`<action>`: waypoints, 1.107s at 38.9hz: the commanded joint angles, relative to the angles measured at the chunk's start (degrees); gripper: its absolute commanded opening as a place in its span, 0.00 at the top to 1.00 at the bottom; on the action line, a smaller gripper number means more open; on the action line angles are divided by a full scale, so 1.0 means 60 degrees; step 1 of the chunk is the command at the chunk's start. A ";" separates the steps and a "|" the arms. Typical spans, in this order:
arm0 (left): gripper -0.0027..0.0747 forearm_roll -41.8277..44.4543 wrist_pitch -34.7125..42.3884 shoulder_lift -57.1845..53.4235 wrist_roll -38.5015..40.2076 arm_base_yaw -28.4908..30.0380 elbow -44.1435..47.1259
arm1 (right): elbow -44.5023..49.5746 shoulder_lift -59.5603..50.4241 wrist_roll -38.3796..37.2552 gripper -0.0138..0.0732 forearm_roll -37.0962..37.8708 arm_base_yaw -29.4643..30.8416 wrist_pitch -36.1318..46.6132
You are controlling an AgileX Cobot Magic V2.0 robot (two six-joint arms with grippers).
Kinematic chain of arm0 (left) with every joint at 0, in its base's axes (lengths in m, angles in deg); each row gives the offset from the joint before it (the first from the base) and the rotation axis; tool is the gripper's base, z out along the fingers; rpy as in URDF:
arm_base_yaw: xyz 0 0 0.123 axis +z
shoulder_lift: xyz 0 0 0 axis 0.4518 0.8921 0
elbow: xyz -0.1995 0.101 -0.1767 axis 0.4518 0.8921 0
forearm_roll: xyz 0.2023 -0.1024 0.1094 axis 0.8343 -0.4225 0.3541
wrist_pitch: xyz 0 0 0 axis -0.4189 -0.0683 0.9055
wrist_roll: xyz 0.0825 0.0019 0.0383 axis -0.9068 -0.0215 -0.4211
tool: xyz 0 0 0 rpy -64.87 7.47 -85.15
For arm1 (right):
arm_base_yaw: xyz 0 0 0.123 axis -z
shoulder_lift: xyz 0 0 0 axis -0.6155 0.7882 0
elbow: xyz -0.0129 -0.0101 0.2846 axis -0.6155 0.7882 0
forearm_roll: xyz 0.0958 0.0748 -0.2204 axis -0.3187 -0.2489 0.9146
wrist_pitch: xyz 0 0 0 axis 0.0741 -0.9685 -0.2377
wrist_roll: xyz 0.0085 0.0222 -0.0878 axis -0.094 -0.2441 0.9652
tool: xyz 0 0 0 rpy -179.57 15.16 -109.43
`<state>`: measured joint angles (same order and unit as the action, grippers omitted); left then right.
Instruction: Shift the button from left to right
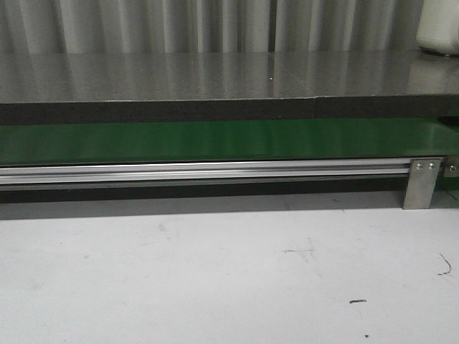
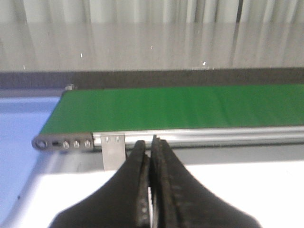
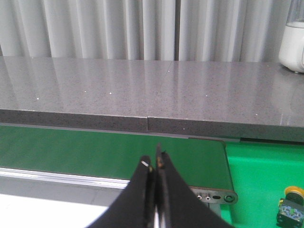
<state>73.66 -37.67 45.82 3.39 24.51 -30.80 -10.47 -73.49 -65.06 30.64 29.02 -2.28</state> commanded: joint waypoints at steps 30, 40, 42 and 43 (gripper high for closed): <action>0.99 -0.0013 0.1481 -0.0170 0.0163 0.0017 0.0431 | -0.0251 0.0134 0.0041 0.92 0.0055 -0.0026 0.0700; 0.99 -0.0013 0.1481 -0.0170 0.0163 0.0017 0.0431 | -0.0251 0.0134 0.0041 0.92 0.0055 -0.0026 0.0700; 0.99 -0.0013 0.1481 -0.0170 0.0163 0.0017 0.0431 | -0.0230 0.0134 0.0041 0.92 0.0055 -0.0026 0.0710; 0.99 -0.0013 0.1481 -0.0170 0.0163 0.0017 0.0431 | -0.0143 0.0121 0.0041 0.92 0.0070 -0.0026 0.0755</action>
<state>73.66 -33.89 45.82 3.62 24.55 -29.87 -10.45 -73.49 -65.06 30.64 29.02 -2.28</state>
